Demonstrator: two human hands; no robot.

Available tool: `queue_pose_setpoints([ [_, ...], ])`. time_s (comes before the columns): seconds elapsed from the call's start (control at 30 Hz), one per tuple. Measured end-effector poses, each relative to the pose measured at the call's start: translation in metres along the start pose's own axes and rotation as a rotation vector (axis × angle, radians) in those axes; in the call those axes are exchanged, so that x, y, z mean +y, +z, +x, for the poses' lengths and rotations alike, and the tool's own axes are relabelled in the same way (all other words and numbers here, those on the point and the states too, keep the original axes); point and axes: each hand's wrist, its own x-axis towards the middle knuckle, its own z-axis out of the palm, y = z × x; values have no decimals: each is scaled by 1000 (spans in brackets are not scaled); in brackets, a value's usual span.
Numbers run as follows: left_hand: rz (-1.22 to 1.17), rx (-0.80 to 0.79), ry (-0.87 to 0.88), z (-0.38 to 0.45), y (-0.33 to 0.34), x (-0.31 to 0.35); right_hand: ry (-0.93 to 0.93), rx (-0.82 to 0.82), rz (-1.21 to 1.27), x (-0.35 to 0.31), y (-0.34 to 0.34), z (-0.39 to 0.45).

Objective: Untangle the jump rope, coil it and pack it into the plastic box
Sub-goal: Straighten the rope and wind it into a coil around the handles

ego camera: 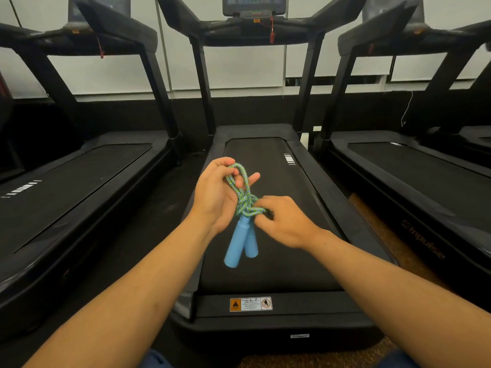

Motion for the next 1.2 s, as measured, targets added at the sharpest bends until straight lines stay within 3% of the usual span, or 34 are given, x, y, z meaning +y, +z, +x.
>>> queue_pose_setpoints([
  [0.17,-76,60,-75,-1,0,5,518,-36,652,0,5,4],
  [0.37,39,43,-15,4,-6,8,521,-164,903,0,9,1],
  [0.5,451,76,135,4,-11,6,506,-167,882,5,1,4],
  [0.63,660,48,232,0,-7,-4,481,-249,793,1,0,6],
  [0.7,605,-20,213,-3,-3,-5,495,-268,772,-2,-1,7],
  [0.8,344,-98,103,-10,4,-2,503,-295,763,-8,-1,6],
  [0.93,184,-33,67,-4,2,4,518,-228,763,-5,1,9],
  [1.0,559,8,164,2,-8,12,534,-182,718,-3,-1,10],
  [1.07,1234,-111,246,2,-15,24,536,-158,627,1,-5,8],
  [1.13,1725,-263,104,-3,-12,31,513,-166,513,3,-8,6],
  [1.2,1963,-326,-22,-8,-6,32,496,-193,431,5,-10,5],
])
